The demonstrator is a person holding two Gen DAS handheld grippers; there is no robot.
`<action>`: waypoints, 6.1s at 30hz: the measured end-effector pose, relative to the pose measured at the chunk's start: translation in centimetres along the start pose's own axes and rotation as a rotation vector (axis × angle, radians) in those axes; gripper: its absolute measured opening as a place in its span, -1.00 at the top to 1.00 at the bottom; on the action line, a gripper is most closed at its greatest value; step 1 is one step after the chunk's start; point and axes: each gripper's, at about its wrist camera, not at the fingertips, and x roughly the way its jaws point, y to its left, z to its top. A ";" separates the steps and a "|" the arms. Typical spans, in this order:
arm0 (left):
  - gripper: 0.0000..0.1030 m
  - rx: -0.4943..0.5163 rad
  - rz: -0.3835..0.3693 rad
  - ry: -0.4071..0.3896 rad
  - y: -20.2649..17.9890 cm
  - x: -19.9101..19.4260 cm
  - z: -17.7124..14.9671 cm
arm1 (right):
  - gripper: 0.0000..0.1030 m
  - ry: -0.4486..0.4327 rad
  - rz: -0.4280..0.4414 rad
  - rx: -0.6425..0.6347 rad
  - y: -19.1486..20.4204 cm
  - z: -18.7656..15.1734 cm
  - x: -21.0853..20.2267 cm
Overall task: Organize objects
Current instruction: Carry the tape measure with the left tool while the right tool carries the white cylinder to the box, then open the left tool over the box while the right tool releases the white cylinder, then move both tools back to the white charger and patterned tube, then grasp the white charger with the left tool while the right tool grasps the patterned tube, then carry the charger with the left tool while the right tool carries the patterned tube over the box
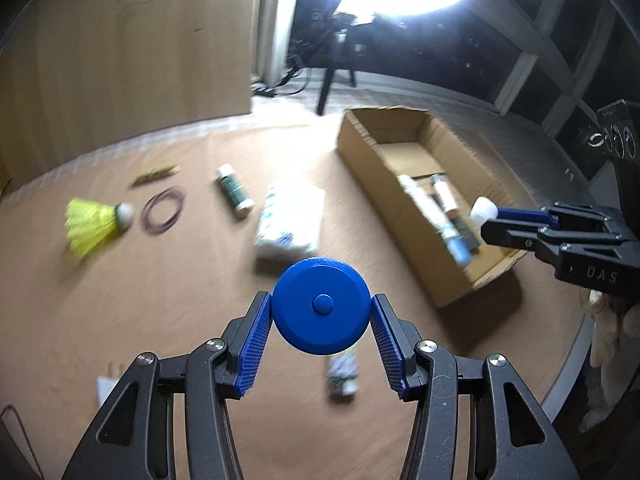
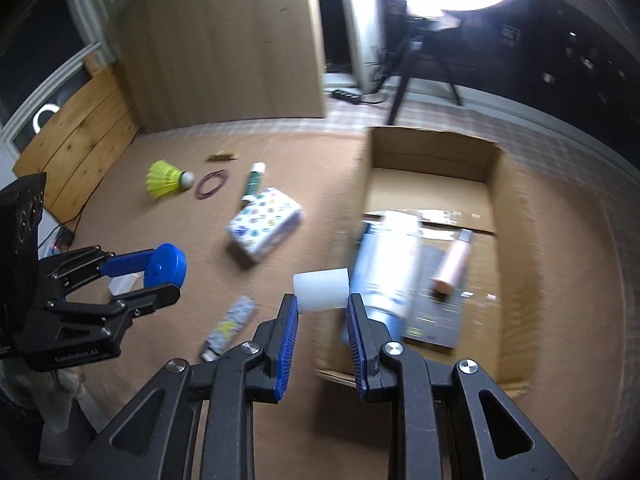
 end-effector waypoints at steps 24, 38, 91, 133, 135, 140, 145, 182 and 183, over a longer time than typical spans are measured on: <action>-0.05 0.138 -0.071 0.030 -12.4 9.2 8.2 | 0.56 0.000 -0.050 0.117 -9.8 -2.1 -0.7; -0.21 0.139 -0.066 0.014 -13.1 8.9 9.2 | 0.01 -0.030 -0.036 0.113 -10.1 -1.7 -1.4; -0.21 -0.212 0.108 0.030 12.5 -4.2 -5.9 | 0.00 0.165 0.157 0.153 7.6 -4.1 7.9; -0.21 -0.219 0.215 0.158 16.9 0.0 -9.6 | 0.23 0.229 0.057 -0.011 11.4 -2.6 12.2; -0.21 -0.219 0.220 0.163 16.9 0.3 -9.7 | 0.32 0.225 0.025 -0.058 12.1 -2.6 12.3; -0.16 -0.225 0.238 0.158 17.0 0.7 -9.6 | 0.55 0.213 -0.011 -0.160 13.1 -3.0 12.3; 0.26 -0.224 0.257 0.148 17.1 0.7 -9.2 | 0.60 0.213 0.008 -0.156 12.6 -3.0 12.1; 0.26 0.001 0.019 -0.007 -1.3 3.4 6.0 | 0.60 -0.013 -0.016 0.110 -4.6 -1.9 -0.1; 0.26 0.010 0.009 -0.006 -1.9 3.8 6.5 | 0.60 -0.012 -0.016 0.115 -5.1 -2.0 -0.1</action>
